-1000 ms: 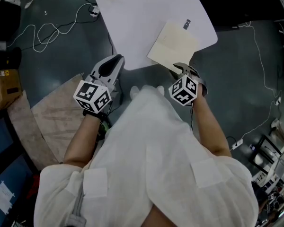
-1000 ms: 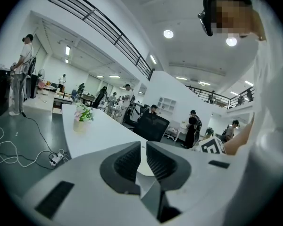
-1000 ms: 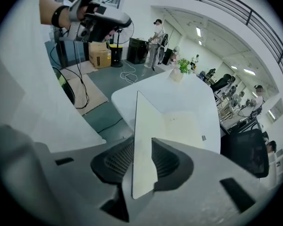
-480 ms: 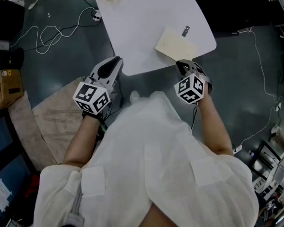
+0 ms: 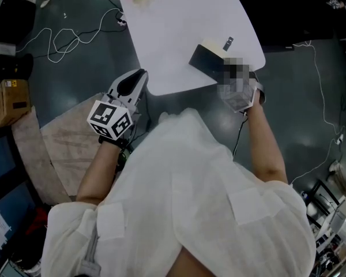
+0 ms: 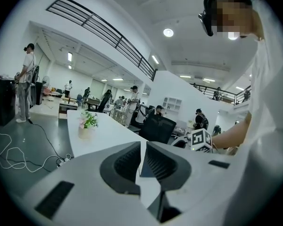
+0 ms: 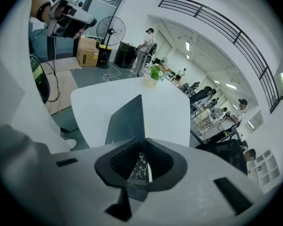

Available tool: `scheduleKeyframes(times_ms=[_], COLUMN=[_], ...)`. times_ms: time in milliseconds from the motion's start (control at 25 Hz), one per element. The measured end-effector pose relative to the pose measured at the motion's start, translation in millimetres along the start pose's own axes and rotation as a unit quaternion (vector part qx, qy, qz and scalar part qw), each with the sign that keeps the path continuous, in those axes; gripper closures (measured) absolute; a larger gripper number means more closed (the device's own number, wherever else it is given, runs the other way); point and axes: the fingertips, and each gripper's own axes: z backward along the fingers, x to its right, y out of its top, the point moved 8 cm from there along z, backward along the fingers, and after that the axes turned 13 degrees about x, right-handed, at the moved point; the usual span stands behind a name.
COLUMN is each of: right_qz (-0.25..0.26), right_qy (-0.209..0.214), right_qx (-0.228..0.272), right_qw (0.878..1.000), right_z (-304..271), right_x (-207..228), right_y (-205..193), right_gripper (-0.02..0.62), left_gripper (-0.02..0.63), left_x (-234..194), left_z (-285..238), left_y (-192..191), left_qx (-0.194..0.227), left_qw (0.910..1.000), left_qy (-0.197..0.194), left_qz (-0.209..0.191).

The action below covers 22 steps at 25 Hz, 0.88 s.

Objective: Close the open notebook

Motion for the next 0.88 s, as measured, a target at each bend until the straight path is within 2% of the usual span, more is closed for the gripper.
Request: scheduleKeyframes(times_ms=[360,560,720,880], right_qz=[-0.011,-0.033,-0.124,-0.240], right_qy=[-0.023,-0.050,-0.088,-0.128], right_qx=[-0.021,-0.011,0.031,0.091], right_qw=[0.999,0.998,0.988,0.958], right_z=[-20,-16,4,33], right_x=[21,32,44,52], right_y=[-15,-17,-17,-17], right_gripper=[0.540,0.529,0.534,0.536], left_gripper=[0.572,0.574,0.572,0.572], left_x=[0,3,6,10], left_z=[1,-1,-2,-1], left_y=[4,3,6,8], left_qx=[0.000,0.004,0.009,0.014], left_qw=[0.9999,0.9999,0.9999,0.9998], left_qy=[0.016,0.015,0.011,0.007], left_qz=[-0.005,-0.007,-0.009,-0.009])
